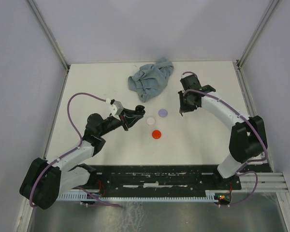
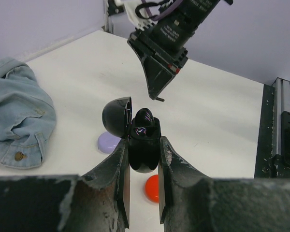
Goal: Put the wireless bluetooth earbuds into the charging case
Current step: Pick up the earbud from the center of the board.
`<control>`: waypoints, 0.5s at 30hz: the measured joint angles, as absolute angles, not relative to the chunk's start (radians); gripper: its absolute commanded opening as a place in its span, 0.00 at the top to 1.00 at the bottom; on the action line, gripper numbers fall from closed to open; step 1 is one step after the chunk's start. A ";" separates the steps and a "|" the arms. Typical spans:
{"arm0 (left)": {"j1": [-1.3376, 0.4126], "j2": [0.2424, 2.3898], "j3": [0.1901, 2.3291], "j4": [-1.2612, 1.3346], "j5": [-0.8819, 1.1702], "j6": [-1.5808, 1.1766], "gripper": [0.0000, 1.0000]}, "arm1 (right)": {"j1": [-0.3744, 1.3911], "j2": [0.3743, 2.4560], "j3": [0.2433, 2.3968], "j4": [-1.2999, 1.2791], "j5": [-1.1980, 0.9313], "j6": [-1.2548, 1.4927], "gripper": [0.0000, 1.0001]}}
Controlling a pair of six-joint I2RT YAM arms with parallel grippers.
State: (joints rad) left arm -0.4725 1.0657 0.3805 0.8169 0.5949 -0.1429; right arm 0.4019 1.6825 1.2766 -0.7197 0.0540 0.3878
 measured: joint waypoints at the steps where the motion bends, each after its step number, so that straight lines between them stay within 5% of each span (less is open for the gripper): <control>1: -0.472 1.071 0.381 0.829 0.599 -0.143 0.97 | 0.410 1.654 1.286 -0.719 0.047 0.387 0.76; 15: -0.472 1.137 0.406 0.994 0.655 -0.128 0.97 | 0.618 1.404 1.398 -0.611 -0.035 0.388 0.77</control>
